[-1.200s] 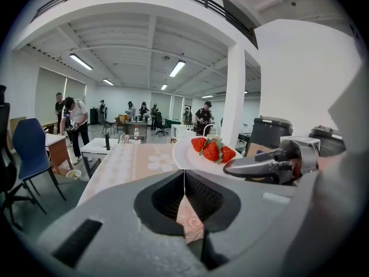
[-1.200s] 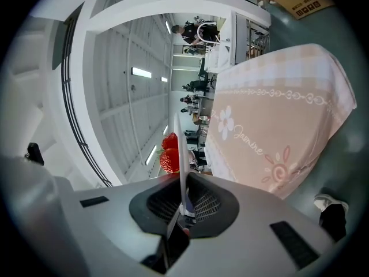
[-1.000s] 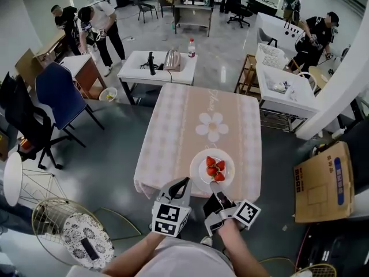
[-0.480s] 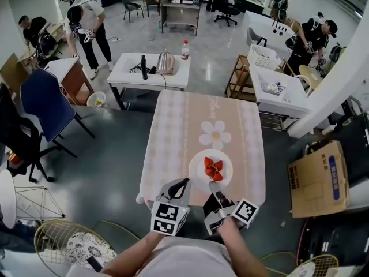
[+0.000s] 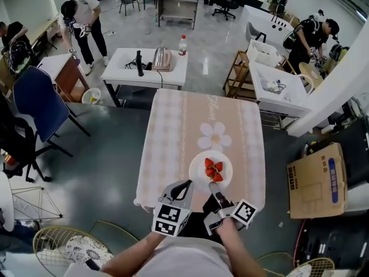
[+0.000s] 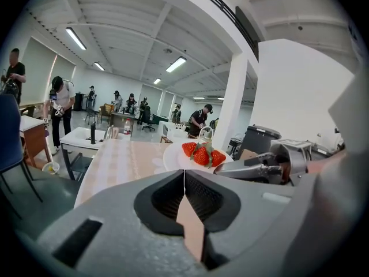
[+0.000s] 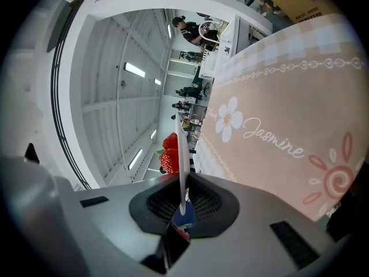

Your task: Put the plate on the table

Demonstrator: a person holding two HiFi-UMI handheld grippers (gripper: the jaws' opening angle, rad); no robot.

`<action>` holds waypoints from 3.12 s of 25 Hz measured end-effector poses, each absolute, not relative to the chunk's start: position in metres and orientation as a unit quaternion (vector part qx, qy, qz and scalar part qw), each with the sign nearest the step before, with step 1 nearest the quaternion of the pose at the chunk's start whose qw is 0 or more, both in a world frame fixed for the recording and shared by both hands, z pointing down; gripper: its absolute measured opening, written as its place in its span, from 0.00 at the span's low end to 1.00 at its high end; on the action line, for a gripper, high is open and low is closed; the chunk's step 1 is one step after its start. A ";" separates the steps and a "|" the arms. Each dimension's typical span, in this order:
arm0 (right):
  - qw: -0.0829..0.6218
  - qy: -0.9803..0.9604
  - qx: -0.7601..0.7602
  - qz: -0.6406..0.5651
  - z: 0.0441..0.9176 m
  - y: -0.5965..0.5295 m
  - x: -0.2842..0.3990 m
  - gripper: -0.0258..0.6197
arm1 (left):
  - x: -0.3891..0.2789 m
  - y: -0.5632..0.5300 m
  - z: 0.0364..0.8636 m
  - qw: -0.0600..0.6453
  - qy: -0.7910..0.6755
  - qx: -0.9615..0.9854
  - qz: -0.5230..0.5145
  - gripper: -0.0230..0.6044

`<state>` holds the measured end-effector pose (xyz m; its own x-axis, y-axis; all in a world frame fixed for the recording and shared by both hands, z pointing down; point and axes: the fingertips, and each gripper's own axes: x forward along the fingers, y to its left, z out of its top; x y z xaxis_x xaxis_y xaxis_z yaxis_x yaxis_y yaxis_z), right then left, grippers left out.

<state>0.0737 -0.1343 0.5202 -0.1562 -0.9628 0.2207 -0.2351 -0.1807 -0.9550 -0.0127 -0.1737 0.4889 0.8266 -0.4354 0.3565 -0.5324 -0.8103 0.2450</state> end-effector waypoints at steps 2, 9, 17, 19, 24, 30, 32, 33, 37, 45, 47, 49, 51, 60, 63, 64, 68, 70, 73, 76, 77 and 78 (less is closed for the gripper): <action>0.338 0.541 -0.551 -0.538 0.526 -0.142 0.083 0.07 | -0.004 -0.181 0.492 0.169 -0.262 0.939 0.148 0.05; 0.302 0.552 -0.530 -0.568 0.553 -0.173 0.106 0.07 | 0.015 -0.210 0.510 0.195 -0.309 0.917 0.160 0.05; 0.265 0.534 -0.530 -0.603 0.585 -0.202 0.140 0.07 | 0.043 -0.246 0.520 0.231 -0.343 0.896 0.163 0.05; 0.258 0.529 -0.528 -0.613 0.595 -0.209 0.147 0.07 | 0.051 -0.252 0.525 0.234 -0.348 0.892 0.169 0.05; 0.247 0.523 -0.519 -0.629 0.615 -0.230 0.159 0.07 | 0.069 -0.261 0.543 0.240 -0.352 0.883 0.196 0.05; 0.247 0.509 -0.512 -0.646 0.637 -0.252 0.171 0.07 | 0.079 -0.270 0.559 0.248 -0.357 0.874 0.219 0.05; 0.245 0.508 -0.511 -0.649 0.643 -0.256 0.174 0.07 | 0.080 -0.270 0.563 0.247 -0.359 0.871 0.228 0.05; 0.245 0.507 -0.510 -0.650 0.646 -0.259 0.174 0.07 | 0.080 -0.271 0.564 0.246 -0.360 0.870 0.231 0.04; 0.245 0.501 -0.508 -0.656 0.655 -0.263 0.172 0.07 | 0.074 -0.272 0.564 0.246 -0.372 0.865 0.232 0.05; 0.260 0.499 -0.505 -0.655 0.651 -0.269 0.170 0.08 | 0.061 -0.260 0.564 0.251 -0.383 0.857 0.234 0.05; 0.262 0.494 -0.503 -0.659 0.650 -0.269 0.168 0.11 | 0.059 -0.258 0.564 0.254 -0.385 0.856 0.233 0.04; 0.266 0.489 -0.503 -0.661 0.649 -0.267 0.168 0.20 | 0.060 -0.255 0.565 0.255 -0.384 0.856 0.232 0.04; 0.269 0.487 -0.507 -0.658 0.647 -0.266 0.171 0.20 | 0.060 -0.254 0.564 0.254 -0.383 0.858 0.231 0.05; 0.250 0.478 -0.525 -0.658 0.644 -0.256 0.171 0.27 | 0.051 -0.253 0.558 0.252 -0.385 0.860 0.221 0.05; 0.227 0.488 -0.545 -0.643 0.641 -0.253 0.175 0.29 | 0.052 -0.251 0.556 0.252 -0.377 0.864 0.217 0.04; 0.213 0.495 -0.554 -0.634 0.640 -0.252 0.176 0.30 | 0.052 -0.250 0.555 0.251 -0.374 0.866 0.216 0.04; 0.149 0.536 -0.587 -0.588 0.638 -0.252 0.180 0.31 | 0.051 -0.247 0.555 0.252 -0.362 0.872 0.213 0.05; 0.117 0.548 -0.600 -0.572 0.640 -0.250 0.182 0.32 | 0.050 -0.246 0.556 0.253 -0.357 0.874 0.212 0.05; 0.074 0.566 -0.613 -0.547 0.642 -0.248 0.185 0.32 | 0.052 -0.244 0.556 0.252 -0.349 0.877 0.212 0.04; 0.015 0.590 -0.622 -0.515 0.645 -0.245 0.187 0.32 | 0.054 -0.243 0.556 0.249 -0.341 0.881 0.212 0.05; -0.010 0.597 -0.626 -0.502 0.648 -0.244 0.188 0.32 | 0.055 -0.242 0.555 0.249 -0.339 0.882 0.212 0.05; -0.035 0.603 -0.629 -0.489 0.650 -0.243 0.189 0.32 | 0.055 -0.241 0.555 0.248 -0.337 0.883 0.212 0.04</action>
<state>0.1890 -0.2428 0.6499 -0.2059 -0.7248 0.6575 -0.7925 -0.2706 -0.5465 0.0553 -0.2411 0.5552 0.6838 -0.4895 0.5411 -0.6997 -0.6501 0.2963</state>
